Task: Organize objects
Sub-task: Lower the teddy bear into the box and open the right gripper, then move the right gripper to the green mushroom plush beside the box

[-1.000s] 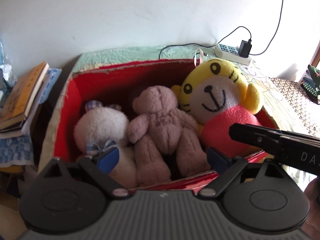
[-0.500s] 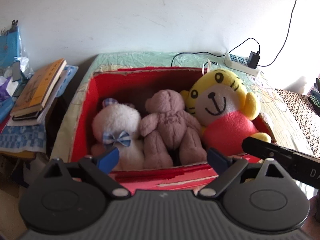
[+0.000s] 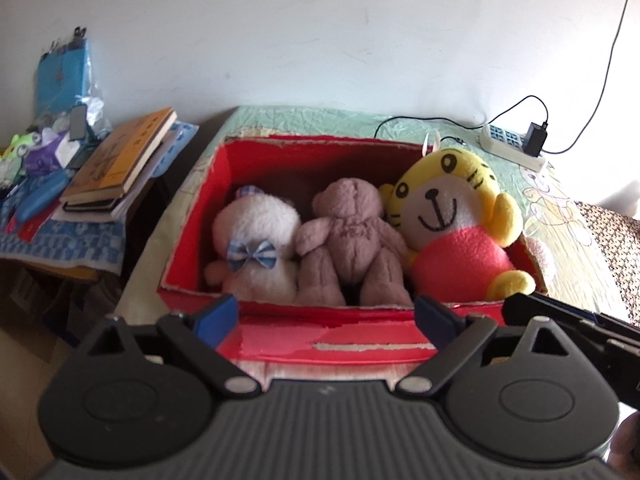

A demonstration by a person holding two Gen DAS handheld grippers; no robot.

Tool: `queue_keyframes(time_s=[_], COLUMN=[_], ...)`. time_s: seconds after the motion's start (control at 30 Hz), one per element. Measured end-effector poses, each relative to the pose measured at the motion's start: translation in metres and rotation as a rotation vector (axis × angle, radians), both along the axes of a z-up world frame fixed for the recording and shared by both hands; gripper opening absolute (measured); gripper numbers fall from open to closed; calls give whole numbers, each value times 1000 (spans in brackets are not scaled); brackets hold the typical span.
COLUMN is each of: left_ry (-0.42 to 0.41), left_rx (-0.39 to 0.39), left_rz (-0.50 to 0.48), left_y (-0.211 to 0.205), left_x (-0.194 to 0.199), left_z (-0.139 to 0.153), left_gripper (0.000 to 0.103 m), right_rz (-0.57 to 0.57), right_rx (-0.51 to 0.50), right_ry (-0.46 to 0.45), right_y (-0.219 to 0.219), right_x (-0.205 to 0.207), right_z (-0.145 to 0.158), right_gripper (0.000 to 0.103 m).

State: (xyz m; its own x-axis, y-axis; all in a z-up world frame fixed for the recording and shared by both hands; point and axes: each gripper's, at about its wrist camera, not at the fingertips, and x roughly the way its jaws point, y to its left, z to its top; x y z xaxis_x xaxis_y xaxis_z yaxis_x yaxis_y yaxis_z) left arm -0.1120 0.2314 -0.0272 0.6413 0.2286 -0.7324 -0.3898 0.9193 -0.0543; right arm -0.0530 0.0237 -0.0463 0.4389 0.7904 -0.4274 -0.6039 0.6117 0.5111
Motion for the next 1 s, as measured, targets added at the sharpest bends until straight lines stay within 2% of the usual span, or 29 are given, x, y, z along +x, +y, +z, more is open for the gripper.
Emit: queue_keyframes(time_s=[0.23, 0.47, 0.7, 1.0], left_ry=[13, 44, 97, 149], left_rx=[-10, -22, -45, -62], left_rz=[77, 86, 67, -13], left_y=[-19, -45, -73, -110], left_x=[-6, -10, -7, 7], left_z=[-5, -15, -31, -53], left_gripper=[95, 95, 95, 95], right_rz=[64, 128, 172, 160], right_rx=[2, -11, -40, -80], right_ry=[36, 73, 135, 201], right_y=[-19, -33, -52, -89], right_x=[6, 5, 4, 5], right_z=[-6, -16, -30, -48], right_gripper=[41, 41, 41, 41])
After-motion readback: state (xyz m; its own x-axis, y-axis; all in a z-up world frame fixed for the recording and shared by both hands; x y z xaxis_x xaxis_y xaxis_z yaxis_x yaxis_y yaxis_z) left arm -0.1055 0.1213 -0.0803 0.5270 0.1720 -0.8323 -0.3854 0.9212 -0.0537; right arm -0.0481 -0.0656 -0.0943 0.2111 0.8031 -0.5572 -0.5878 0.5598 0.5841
